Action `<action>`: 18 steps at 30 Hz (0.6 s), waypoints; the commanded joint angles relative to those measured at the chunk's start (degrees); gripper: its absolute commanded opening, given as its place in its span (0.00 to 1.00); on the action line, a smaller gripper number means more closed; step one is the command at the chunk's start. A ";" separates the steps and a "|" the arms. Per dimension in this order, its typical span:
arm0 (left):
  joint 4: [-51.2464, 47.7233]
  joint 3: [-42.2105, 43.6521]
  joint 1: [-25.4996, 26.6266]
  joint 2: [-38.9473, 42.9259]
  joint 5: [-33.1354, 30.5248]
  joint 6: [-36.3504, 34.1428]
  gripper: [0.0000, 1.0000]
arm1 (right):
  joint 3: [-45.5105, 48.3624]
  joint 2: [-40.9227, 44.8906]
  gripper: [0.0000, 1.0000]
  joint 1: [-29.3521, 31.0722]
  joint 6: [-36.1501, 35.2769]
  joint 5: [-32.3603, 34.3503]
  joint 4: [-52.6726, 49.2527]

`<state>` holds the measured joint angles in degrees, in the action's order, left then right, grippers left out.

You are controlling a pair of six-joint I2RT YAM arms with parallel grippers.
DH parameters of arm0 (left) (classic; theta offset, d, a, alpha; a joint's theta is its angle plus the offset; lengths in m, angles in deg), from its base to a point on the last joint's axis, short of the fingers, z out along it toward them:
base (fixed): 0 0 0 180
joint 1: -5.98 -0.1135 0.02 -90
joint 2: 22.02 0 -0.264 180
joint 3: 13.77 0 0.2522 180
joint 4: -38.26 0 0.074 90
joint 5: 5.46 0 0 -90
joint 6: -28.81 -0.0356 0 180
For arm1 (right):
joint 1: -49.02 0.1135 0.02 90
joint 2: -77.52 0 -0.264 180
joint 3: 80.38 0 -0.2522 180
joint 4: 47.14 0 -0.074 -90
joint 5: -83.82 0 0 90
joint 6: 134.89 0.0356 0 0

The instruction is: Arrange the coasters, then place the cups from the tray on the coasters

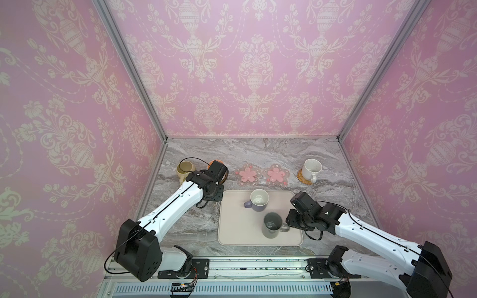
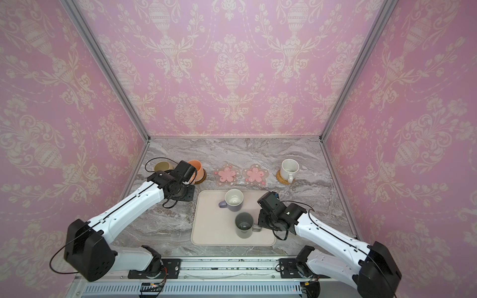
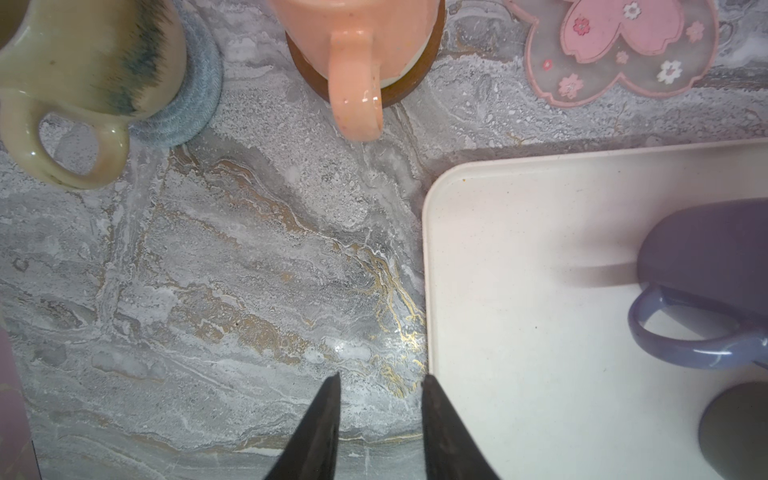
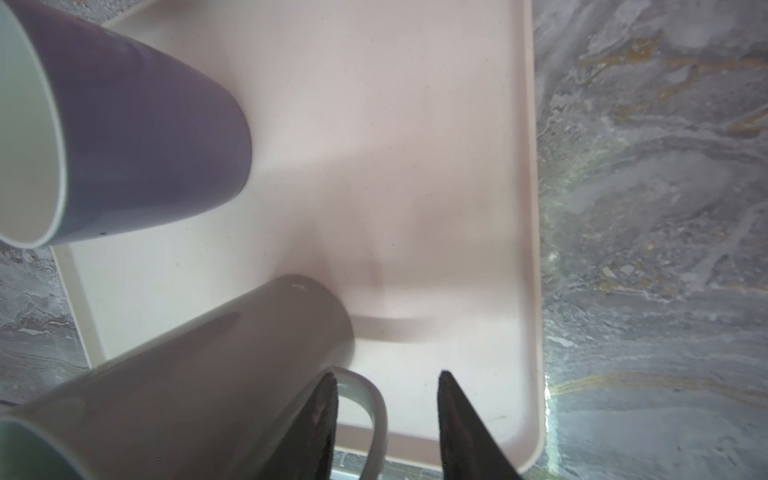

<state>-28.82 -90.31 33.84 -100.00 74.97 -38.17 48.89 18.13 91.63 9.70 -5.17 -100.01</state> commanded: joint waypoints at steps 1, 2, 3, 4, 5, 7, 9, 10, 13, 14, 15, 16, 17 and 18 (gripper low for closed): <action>-1.15 -0.32 0.61 1.33 -0.19 1.31 0.36 | 0.89 1.41 0.42 0.97 1.82 -0.79 -1.20; -1.16 -0.32 0.59 1.36 -0.19 1.32 0.36 | 0.85 1.55 0.41 1.16 2.00 -0.80 -1.36; -1.11 -0.25 0.70 1.42 -0.19 1.37 0.36 | 1.01 1.69 0.41 1.45 2.12 -0.76 -1.38; -1.10 -0.26 0.71 1.42 -0.25 1.44 0.36 | 0.98 1.77 0.42 1.71 2.24 -0.81 -1.39; -1.16 -0.15 0.79 1.42 -0.20 1.51 0.36 | 1.10 1.81 0.41 1.96 2.44 -0.84 -1.39; -1.03 -0.06 0.86 1.50 -0.19 1.56 0.36 | 1.19 1.79 0.41 2.61 2.80 -1.02 -0.99; -1.07 0.03 0.97 1.58 -0.20 1.67 0.36 | 1.18 1.56 0.41 3.26 3.06 -1.37 -0.58; -0.98 0.10 0.97 1.60 -0.22 1.63 0.36 | 1.19 1.27 0.41 3.72 3.20 -1.53 -0.29; -0.94 0.16 1.06 1.69 -0.20 1.76 0.36 | 1.05 0.65 0.41 4.64 3.47 -2.20 0.70; -1.05 0.21 1.10 1.69 -0.24 1.76 0.36 | 0.90 0.37 0.41 4.85 3.44 -2.33 0.87; -1.06 0.21 1.06 1.77 -0.19 1.76 0.36 | 0.68 0.13 0.41 5.19 3.46 -2.31 0.97; -1.05 0.17 1.14 1.77 -0.19 1.76 0.36 | 0.38 -0.14 0.41 5.51 3.34 -2.23 0.92; -1.06 0.29 1.15 1.73 -0.31 1.76 0.36 | 0.05 -0.36 0.41 5.70 3.23 -2.24 0.86; -1.08 0.29 1.15 1.86 -0.34 1.76 0.36 | -0.24 -0.55 0.41 5.84 3.08 -2.07 0.67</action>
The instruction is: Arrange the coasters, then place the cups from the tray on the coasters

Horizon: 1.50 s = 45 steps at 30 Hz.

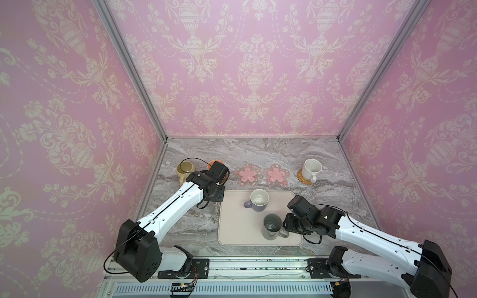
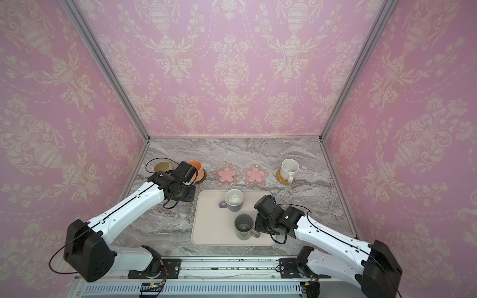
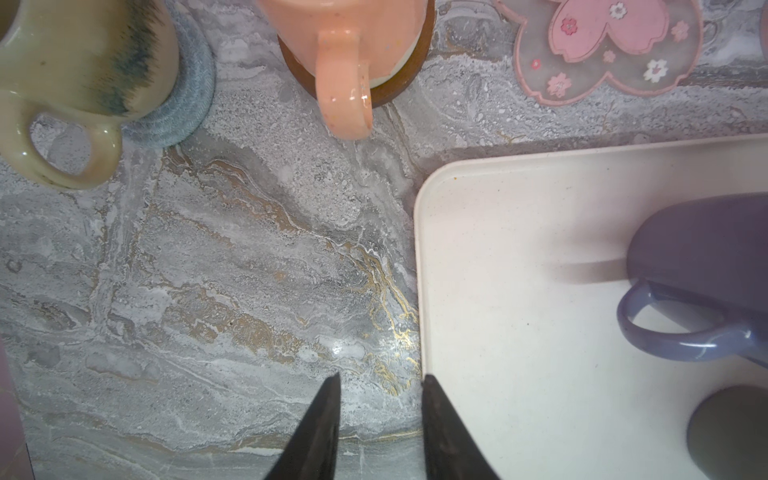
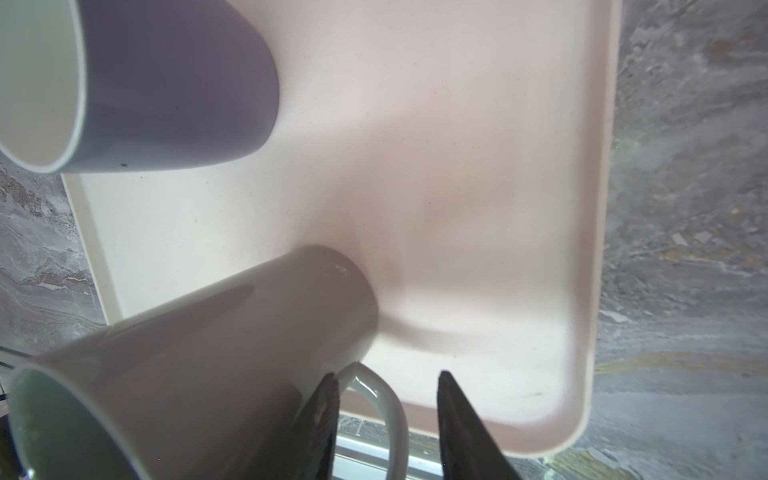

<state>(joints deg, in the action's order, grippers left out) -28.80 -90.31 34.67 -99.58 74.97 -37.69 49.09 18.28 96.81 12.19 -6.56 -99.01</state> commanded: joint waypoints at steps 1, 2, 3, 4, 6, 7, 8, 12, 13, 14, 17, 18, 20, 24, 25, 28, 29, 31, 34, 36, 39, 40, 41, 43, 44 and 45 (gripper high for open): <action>-1.13 0.35 0.32 1.45 -0.38 1.23 0.36 | -0.78 -0.94 0.41 0.85 0.36 -0.46 -0.62; -1.16 0.38 0.32 1.45 -0.42 1.18 0.36 | -1.12 -1.04 0.41 0.92 0.18 -0.13 -1.09; -1.19 0.41 0.32 1.47 -0.48 1.19 0.36 | -1.60 -0.99 0.41 1.07 -0.16 0.40 -1.84; -1.12 0.46 0.32 1.45 -0.47 1.19 0.36 | -2.05 -0.86 0.41 1.04 -0.58 0.98 -2.68; -1.16 0.56 0.32 1.44 -0.46 1.06 0.36 | -3.26 -0.18 0.41 1.07 -1.52 2.88 -4.78; -1.18 0.54 0.32 1.45 -0.46 1.10 0.36 | -4.04 0.36 0.41 1.00 -2.10 4.03 -5.93; -1.19 0.51 0.32 1.45 -0.54 1.10 0.36 | -4.72 0.75 0.42 1.06 -2.41 5.02 -7.36; -1.18 0.48 0.32 1.18 -0.55 1.01 0.36 | -7.76 2.32 0.45 1.03 -3.67 8.53 -12.77; -1.13 0.47 0.32 1.09 -0.55 1.02 0.36 | -8.41 2.78 0.45 1.01 -3.94 8.87 -13.73; -1.19 0.38 0.32 0.99 -0.50 1.01 0.36 | -8.90 3.12 0.45 1.05 -4.19 8.98 -14.58; -1.24 0.15 0.32 0.74 -0.46 0.99 0.36 | -10.13 4.72 0.45 1.13 -4.70 8.31 -17.11; -1.28 0.10 0.32 0.66 -0.46 0.93 0.36 | -10.25 5.49 0.45 1.16 -4.69 7.97 -17.85; -1.36 0.03 0.36 0.66 -0.54 0.93 0.36 | -10.25 7.14 0.45 1.15 -4.54 7.08 -18.53; -1.37 -0.29 0.40 0.50 -0.47 1.01 0.36 | -9.77 9.74 0.45 1.14 -5.05 4.10 -18.50; -1.35 -0.39 0.48 0.50 -0.41 1.01 0.36 | -9.73 9.92 0.45 1.25 -5.59 3.25 -18.22; -1.52 -0.80 0.62 0.28 -0.47 1.10 0.36 | -9.54 9.73 0.45 1.81 -7.98 0.14 -16.66; -1.62 -0.94 0.67 0.06 -0.51 1.10 0.36 | -9.54 9.31 0.45 2.18 -8.92 -0.78 -16.13; -1.74 -1.18 0.80 -0.07 -0.46 1.10 0.36 | -9.71 8.20 0.45 3.04 -10.23 -1.74 -15.62; -1.99 -1.33 1.10 -0.31 -0.72 1.14 0.36 | -10.20 6.34 0.45 4.38 -12.25 -3.14 -14.83; -2.33 -1.44 1.12 -0.49 -0.94 1.19 0.36 | -10.59 5.68 0.46 5.23 -13.09 -4.09 -14.00; -2.39 -1.72 1.15 -0.75 -1.15 1.23 0.36 | -11.08 4.90 0.47 6.33 -13.99 -4.38 -13.63; -2.27 -1.91 1.19 -0.82 -1.06 1.29 0.36 | -11.28 4.61 0.47 6.48 -14.09 -3.86 -13.96; -2.27 -2.08 1.28 -1.00 -0.99 1.28 0.36 | -11.51 3.96 0.47 6.70 -14.42 -3.27 -14.47; -2.27 -2.58 1.39 -1.43 -0.90 1.29 0.36 | -12.21 2.39 0.47 7.10 -15.08 -2.11 -15.59; -2.34 -2.83 1.48 -1.65 -0.97 1.23 0.36 | -12.52 1.59 0.47 7.39 -15.50 -1.58 -16.08; -2.47 -3.03 1.68 -1.84 -1.03 1.19 0.36 | -13.02 0.62 0.48 7.89 -15.88 -0.86 -16.44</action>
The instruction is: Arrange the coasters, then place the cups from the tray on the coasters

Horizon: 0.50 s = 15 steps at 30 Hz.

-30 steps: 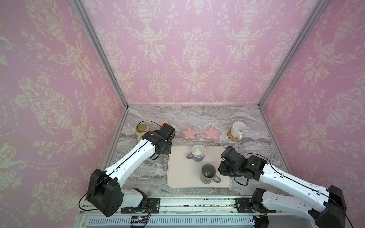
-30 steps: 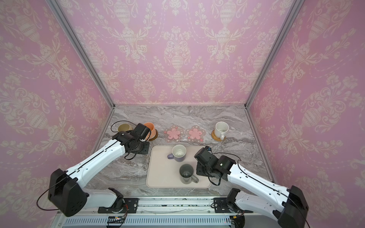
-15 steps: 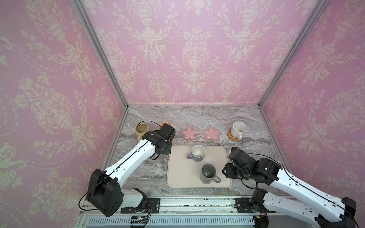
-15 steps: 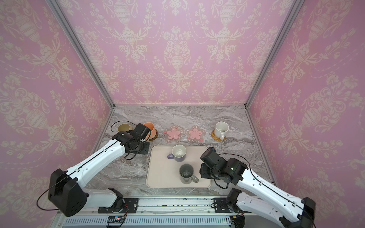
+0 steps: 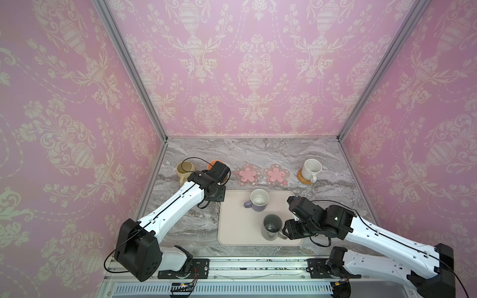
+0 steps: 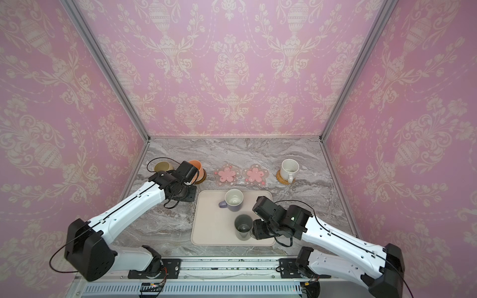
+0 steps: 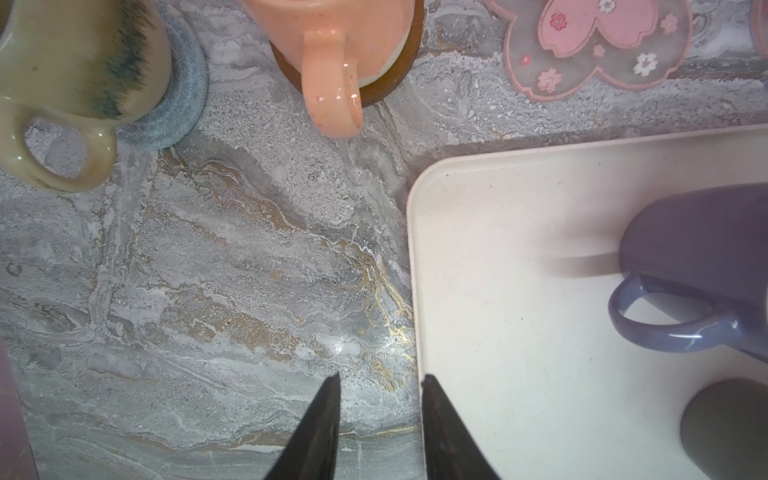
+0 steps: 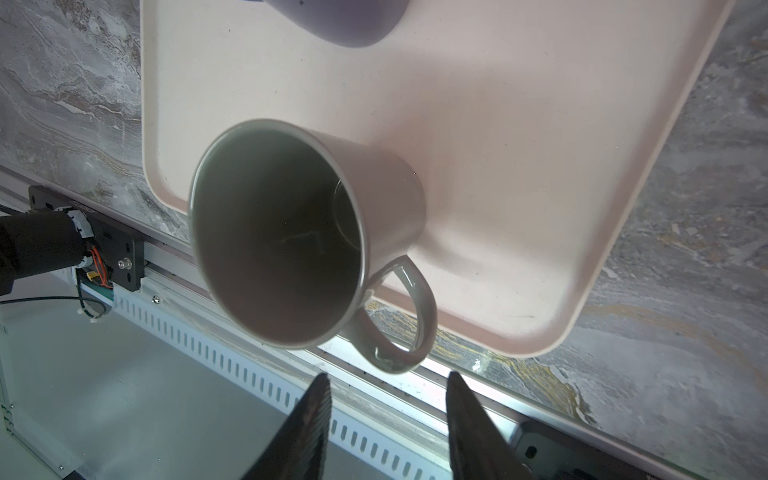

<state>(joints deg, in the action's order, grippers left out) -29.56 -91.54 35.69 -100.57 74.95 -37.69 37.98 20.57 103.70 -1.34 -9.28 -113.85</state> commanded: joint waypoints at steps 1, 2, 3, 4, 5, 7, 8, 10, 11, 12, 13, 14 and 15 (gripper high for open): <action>-1.80 -1.96 0.72 -1.07 -1.05 1.10 0.36 | -2.41 -2.54 0.48 1.42 -2.89 2.38 -1.85; -1.79 -2.00 0.79 -1.24 -1.22 1.10 0.36 | -2.79 -3.38 0.48 1.77 -3.38 2.70 -1.93; -1.86 -2.07 0.93 -1.36 -1.24 1.10 0.36 | -3.21 -4.36 0.49 2.22 -3.89 3.02 -2.04; -1.93 -2.09 0.98 -1.49 -1.29 1.10 0.36 | -3.65 -5.33 0.48 2.64 -4.25 3.39 -2.26; -2.07 -2.04 1.03 -1.52 -1.39 1.10 0.36 | -4.03 -6.04 0.49 2.93 -4.67 3.88 -2.55; -2.11 -1.95 1.12 -1.45 -1.58 1.10 0.36 | -4.84 -7.97 0.49 3.78 -5.41 4.65 -3.14; -2.26 -1.92 1.09 -1.39 -1.70 1.08 0.36 | -5.22 -8.64 0.49 4.12 -5.81 5.18 -3.36; -2.28 -1.75 1.14 -1.22 -1.94 1.10 0.36 | -5.71 -9.81 0.49 4.73 -6.34 5.92 -3.64; -2.28 -1.65 1.12 -1.17 -2.06 1.09 0.36 | -5.91 -10.30 0.50 4.91 -6.61 6.12 -3.71; -2.27 -1.57 1.14 -1.17 -2.04 1.18 0.36 | -6.06 -10.70 0.50 5.07 -6.87 6.30 -3.72; -2.23 -1.52 1.13 -1.17 -2.06 1.17 0.36 | -6.09 -11.10 0.50 5.18 -6.99 6.43 -3.74; -2.21 -1.47 1.14 -1.17 -2.09 1.19 0.36 | -6.13 -11.53 0.50 5.30 -7.16 6.66 -3.66; -2.18 -1.32 1.14 -1.17 -2.02 1.18 0.36 | -6.17 -11.92 0.50 5.36 -7.25 6.94 -3.72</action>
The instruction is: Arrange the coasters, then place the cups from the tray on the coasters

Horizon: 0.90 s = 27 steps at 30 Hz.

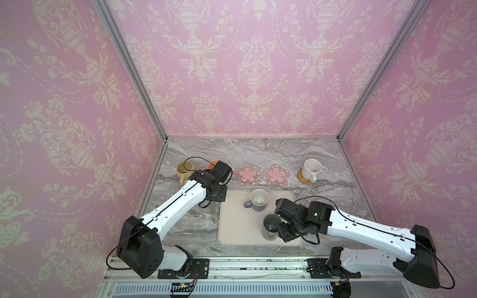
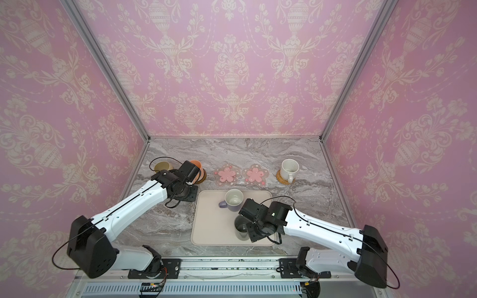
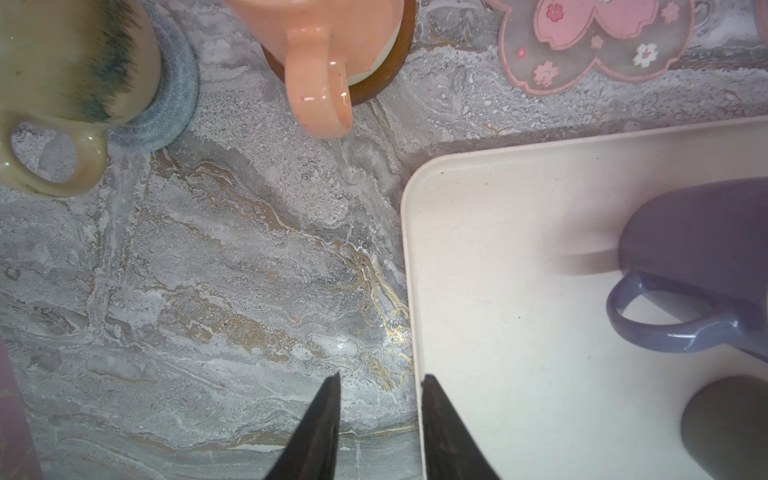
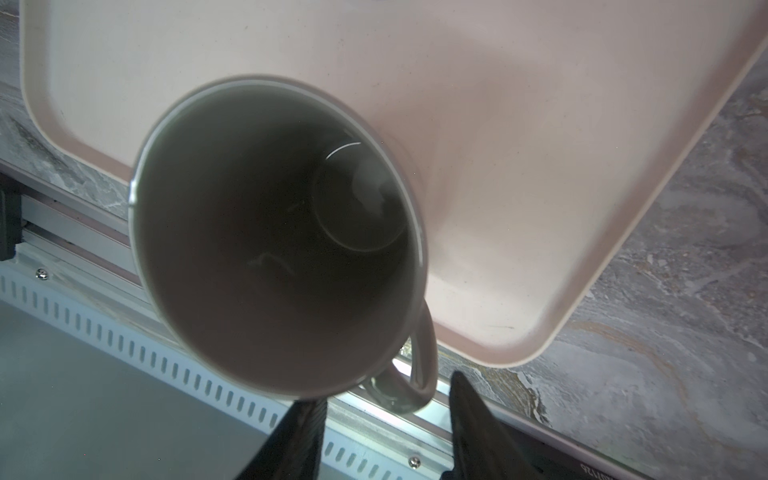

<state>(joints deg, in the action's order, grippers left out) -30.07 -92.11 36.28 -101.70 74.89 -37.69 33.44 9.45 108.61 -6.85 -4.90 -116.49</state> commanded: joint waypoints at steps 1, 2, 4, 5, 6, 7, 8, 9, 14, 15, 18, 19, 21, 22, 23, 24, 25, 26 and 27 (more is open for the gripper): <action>-1.67 -0.77 0.54 -0.03 -1.95 1.18 0.36 | -1.63 -1.26 0.50 0.46 -1.89 2.65 -1.04; -1.57 -0.64 0.54 -0.08 -1.96 1.18 0.36 | -1.67 -1.57 0.50 0.50 -2.03 2.70 -1.00; -1.59 -0.49 0.59 -0.10 -1.96 1.19 0.36 | -1.79 -2.30 0.50 0.54 -2.36 2.69 -0.59; -1.44 -0.40 0.51 -0.14 -2.08 1.19 0.36 | -1.78 -2.64 0.50 0.61 -2.57 2.69 -0.20; -1.36 -0.34 0.56 -0.20 -2.01 1.27 0.36 | -1.85 -2.91 0.50 0.69 -2.80 2.57 0.30; -1.30 -0.21 0.51 -0.19 -1.95 1.28 0.36 | -1.89 -3.11 0.50 0.77 -3.05 2.41 0.70; -1.32 -0.12 0.60 -0.28 -1.95 1.28 0.36 | -1.98 -3.41 0.50 0.73 -3.18 2.20 1.12; -1.23 -0.03 0.63 -0.30 -1.97 1.28 0.36 | -2.09 -3.70 0.50 0.77 -3.31 2.00 1.55; -1.02 0.39 0.61 -0.39 -1.95 1.28 0.36 | -2.68 -5.34 0.50 1.01 -3.41 1.18 2.87; -1.03 0.42 0.57 -0.39 -2.02 1.28 0.36 | -2.84 -5.77 0.50 1.07 -3.42 0.97 2.99; -1.05 0.50 0.58 -0.39 -2.09 1.21 0.36 | -3.02 -6.69 0.49 1.70 -3.41 0.52 3.55; -1.01 0.50 0.62 -0.47 -2.07 1.21 0.36 | -3.11 -6.93 0.49 1.83 -3.42 0.40 3.76; -0.98 0.59 0.62 -0.57 -2.09 1.10 0.36 | -3.12 -7.40 0.48 2.42 -3.41 -0.02 4.45; -0.96 0.67 0.63 -0.56 -2.09 1.09 0.36 | -3.08 -7.59 0.48 2.70 -3.43 -0.18 4.82; -0.92 0.68 0.62 -0.56 -2.05 1.10 0.36 | -3.10 -7.89 0.47 3.04 -3.41 -0.57 5.26; -0.95 0.68 0.63 -0.65 -2.07 1.06 0.36 | -3.11 -8.23 0.47 3.31 -3.42 -0.75 5.78; -0.93 0.68 0.61 -0.65 -2.04 1.10 0.36 | -3.24 -8.61 0.46 3.63 -3.37 -0.86 6.01; -0.93 0.76 0.62 -0.62 -2.10 1.08 0.36 | -3.49 -9.05 0.45 3.90 -3.43 -0.90 6.21; -0.97 0.77 0.63 -0.50 -2.09 1.10 0.36 | -3.68 -9.58 0.45 4.25 -3.43 -0.83 6.32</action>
<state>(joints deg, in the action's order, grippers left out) -30.02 -92.04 36.28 -102.03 74.69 -37.69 31.62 0.99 111.96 -9.39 -5.17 -111.90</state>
